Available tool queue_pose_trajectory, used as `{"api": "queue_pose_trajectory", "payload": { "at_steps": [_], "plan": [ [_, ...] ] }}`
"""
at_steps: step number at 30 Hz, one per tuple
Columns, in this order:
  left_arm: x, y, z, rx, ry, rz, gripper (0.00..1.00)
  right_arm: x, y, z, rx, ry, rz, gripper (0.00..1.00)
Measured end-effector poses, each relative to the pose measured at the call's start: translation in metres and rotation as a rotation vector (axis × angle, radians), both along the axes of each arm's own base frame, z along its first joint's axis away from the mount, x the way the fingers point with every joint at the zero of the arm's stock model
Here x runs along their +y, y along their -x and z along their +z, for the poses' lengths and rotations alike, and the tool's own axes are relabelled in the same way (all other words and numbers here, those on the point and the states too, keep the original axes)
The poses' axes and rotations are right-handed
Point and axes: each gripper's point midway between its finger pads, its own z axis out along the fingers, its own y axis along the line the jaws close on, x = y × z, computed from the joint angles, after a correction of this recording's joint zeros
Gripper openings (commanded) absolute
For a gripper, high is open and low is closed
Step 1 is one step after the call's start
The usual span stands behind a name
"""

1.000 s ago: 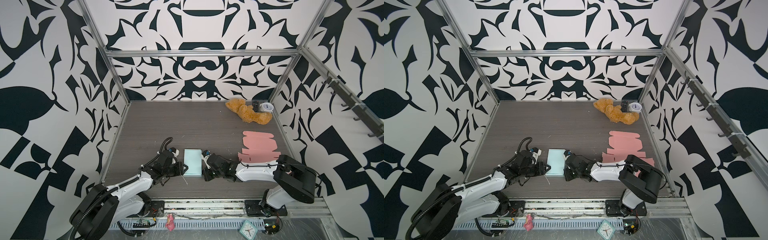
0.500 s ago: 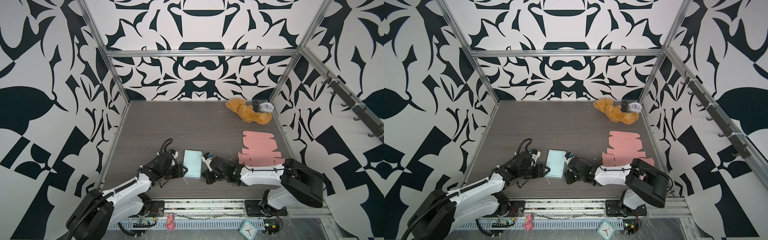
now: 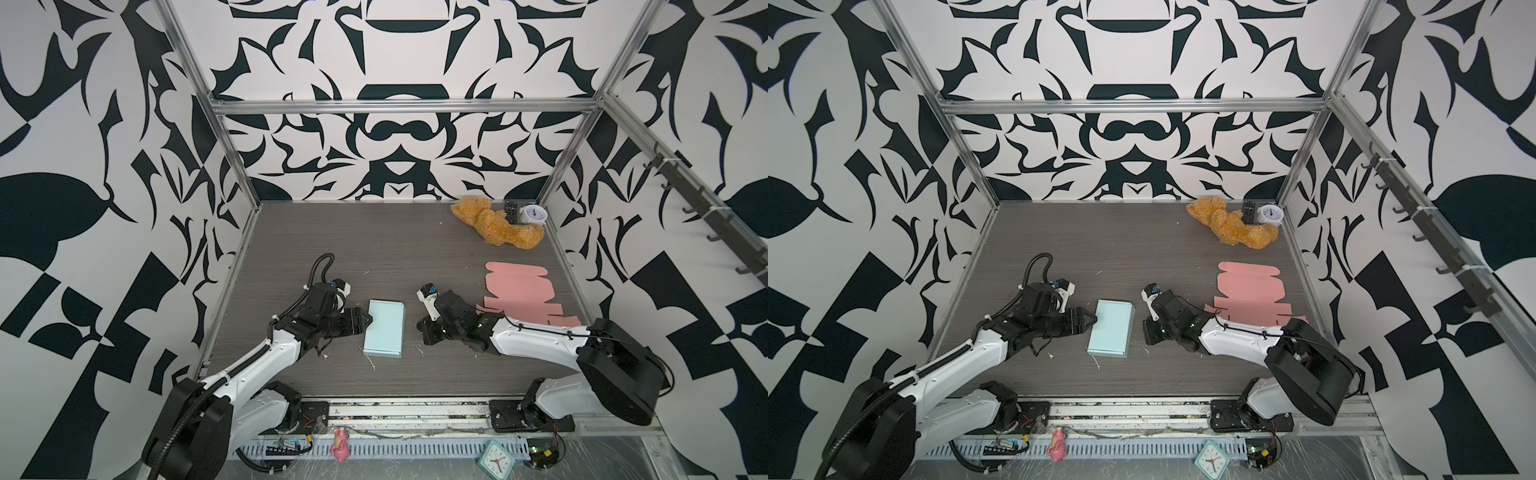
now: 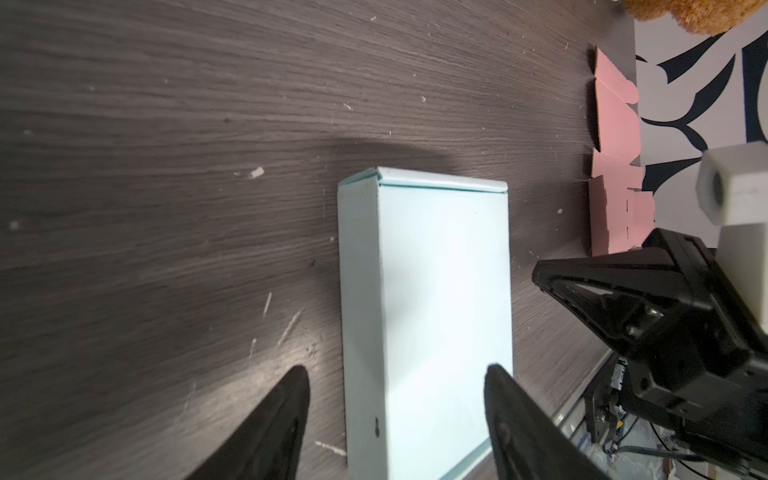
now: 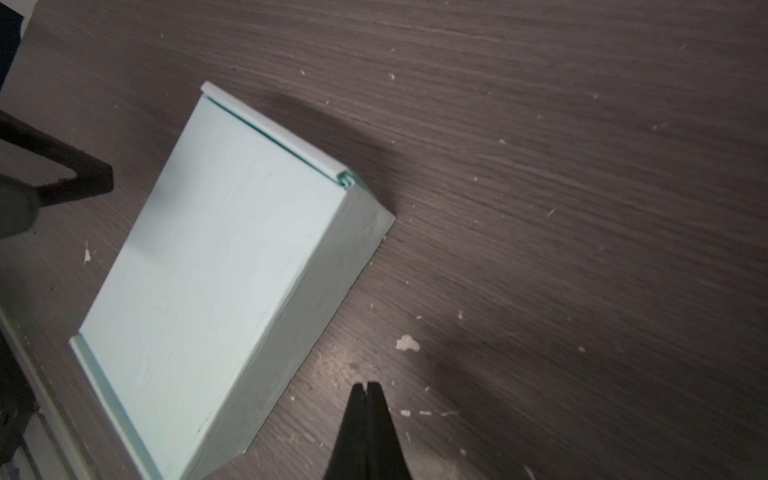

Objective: Fold the paper box

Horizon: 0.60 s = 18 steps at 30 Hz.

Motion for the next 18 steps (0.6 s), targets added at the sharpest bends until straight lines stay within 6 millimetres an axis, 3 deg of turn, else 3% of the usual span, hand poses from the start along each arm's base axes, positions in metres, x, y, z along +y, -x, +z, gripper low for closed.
{"api": "queue_pose_trajectory", "payload": {
  "at_steps": [8, 18],
  "plan": [
    [-0.008, -0.020, -0.020, 0.079, -0.003, -0.033, 0.64, 0.004, -0.025, -0.014, 0.024, 0.009, 0.002, 0.00],
    [-0.020, -0.025, -0.031, 0.112, 0.034, -0.081, 0.60, 0.021, -0.041, -0.028, 0.041, 0.004, 0.026, 0.00]
  ]
}}
